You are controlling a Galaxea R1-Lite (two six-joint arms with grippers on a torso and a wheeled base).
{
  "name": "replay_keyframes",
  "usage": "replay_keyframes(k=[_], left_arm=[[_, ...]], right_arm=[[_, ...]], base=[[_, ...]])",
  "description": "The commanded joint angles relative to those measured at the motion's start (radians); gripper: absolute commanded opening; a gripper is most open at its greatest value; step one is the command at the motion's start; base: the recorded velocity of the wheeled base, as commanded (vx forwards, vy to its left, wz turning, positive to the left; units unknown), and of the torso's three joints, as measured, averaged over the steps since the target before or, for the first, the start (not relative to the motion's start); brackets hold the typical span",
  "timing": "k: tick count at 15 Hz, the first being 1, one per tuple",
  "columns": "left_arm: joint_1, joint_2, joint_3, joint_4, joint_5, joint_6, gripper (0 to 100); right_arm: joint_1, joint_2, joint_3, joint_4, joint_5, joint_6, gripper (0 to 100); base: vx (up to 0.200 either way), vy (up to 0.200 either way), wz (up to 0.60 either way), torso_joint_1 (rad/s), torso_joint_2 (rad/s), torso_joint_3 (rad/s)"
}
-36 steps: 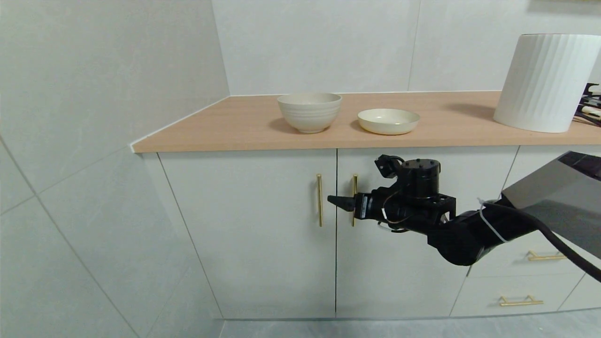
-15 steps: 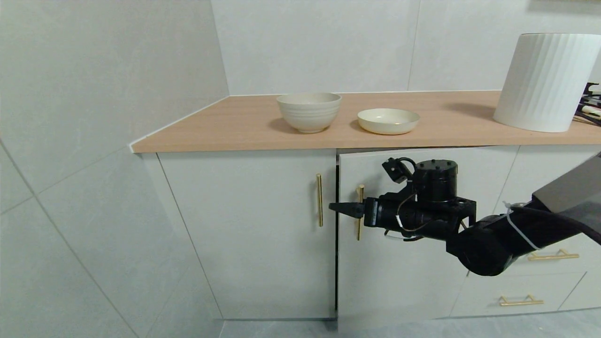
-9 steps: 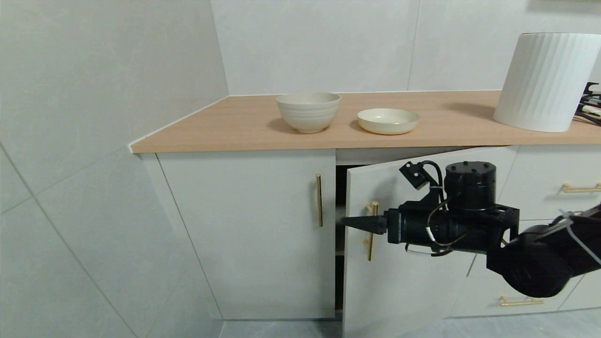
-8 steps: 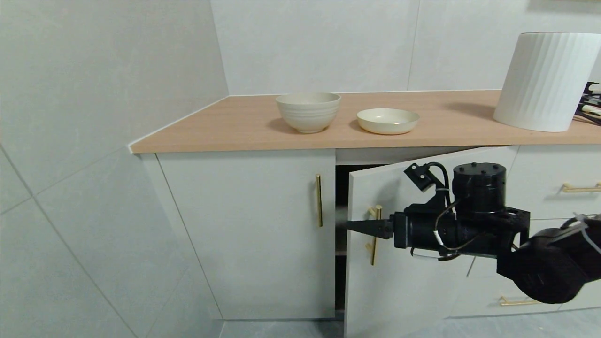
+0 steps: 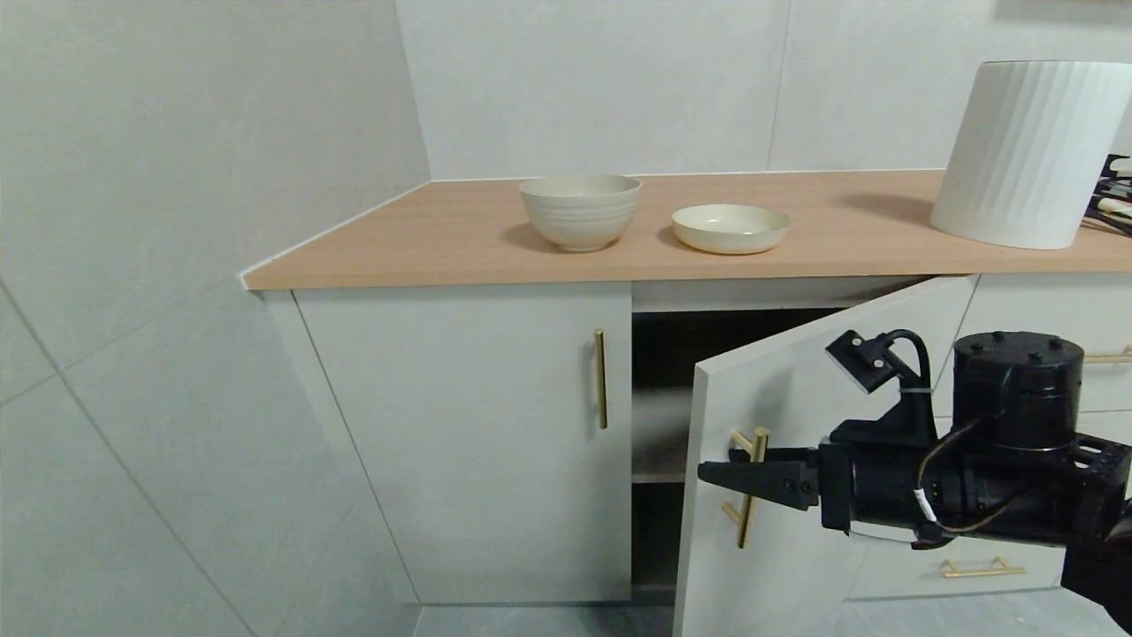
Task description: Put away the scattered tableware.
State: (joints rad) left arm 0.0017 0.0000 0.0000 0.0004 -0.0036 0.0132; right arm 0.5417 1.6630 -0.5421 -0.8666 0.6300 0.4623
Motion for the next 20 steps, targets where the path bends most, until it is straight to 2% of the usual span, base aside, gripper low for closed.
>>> replay_keyframes(k=[1, 2, 4, 6, 7, 9, 10, 12, 14, 17, 18, 19, 20], left_arm=[[0.000, 0.000, 0.000, 0.000, 0.001, -0.009, 100], [0.001, 0.000, -0.002, -0.005, 0.008, -0.009, 100], [0.001, 0.000, -0.094, 0.007, 0.005, -0.015, 100], [-0.012, 0.078, -0.229, 0.113, -0.042, -0.018, 100], [-0.025, 0.163, -0.305, 0.164, -0.096, -0.016, 100], [-0.065, 0.331, -0.413, 0.168, -0.228, -0.016, 100], [-0.086, 0.459, -0.486, 0.168, -0.351, -0.016, 100], [-0.091, 0.676, -0.575, 0.167, -0.473, -0.021, 100], [-0.140, 0.887, -0.640, 0.125, -0.550, -0.025, 100], [-0.247, 1.115, -0.660, -0.023, -0.559, -0.079, 100], [-0.302, 1.201, -0.652, -0.112, -0.559, -0.110, 100], [-0.378, 1.298, -0.649, -0.203, -0.559, -0.167, 100], [-0.417, 1.347, -0.649, -0.244, -0.559, -0.203, 100]], right_arm=[[0.000, -0.034, 0.019, -0.011, 0.000, 0.001, 100], [0.000, -0.035, 0.025, -0.014, 0.000, 0.001, 100], [0.000, -0.037, 0.028, -0.014, 0.000, 0.001, 100], [0.000, -0.037, 0.033, -0.014, 0.000, 0.001, 100], [0.000, -0.037, 0.034, -0.014, 0.000, 0.001, 100], [0.004, -0.037, 0.037, -0.014, 0.000, 0.001, 100], [0.004, -0.037, 0.039, -0.014, 0.002, 0.001, 100], [0.004, -0.029, 0.039, -0.014, 0.002, 0.001, 100], [0.004, -0.028, 0.039, -0.014, 0.002, 0.001, 100], [0.004, -0.028, 0.042, -0.014, 0.002, 0.001, 100], [0.004, -0.023, 0.042, -0.014, 0.002, 0.001, 100], [0.004, -0.022, 0.044, -0.014, 0.002, 0.001, 100], [0.004, -0.022, 0.044, -0.014, 0.002, 0.001, 100]], base=[[0.000, 0.000, 0.00, 0.000, 0.00, 0.000], [0.000, 0.000, 0.00, 0.000, 0.00, 0.000], [0.000, 0.000, 0.00, 0.000, 0.00, 0.000], [0.000, 0.000, 0.00, 0.000, 0.00, 0.000], [0.000, 0.000, 0.00, 0.000, 0.00, 0.000], [0.000, 0.000, 0.00, 0.000, 0.00, 0.000], [0.000, 0.000, 0.00, 0.000, 0.00, 0.000], [0.000, 0.000, 0.00, 0.000, 0.00, 0.000], [0.000, 0.000, 0.00, 0.000, 0.00, 0.000], [0.000, 0.000, 0.00, 0.000, 0.00, 0.000], [0.000, 0.000, 0.00, 0.000, 0.00, 0.000], [0.000, 0.000, 0.00, 0.000, 0.00, 0.000], [0.000, 0.000, 0.00, 0.000, 0.00, 0.000]])
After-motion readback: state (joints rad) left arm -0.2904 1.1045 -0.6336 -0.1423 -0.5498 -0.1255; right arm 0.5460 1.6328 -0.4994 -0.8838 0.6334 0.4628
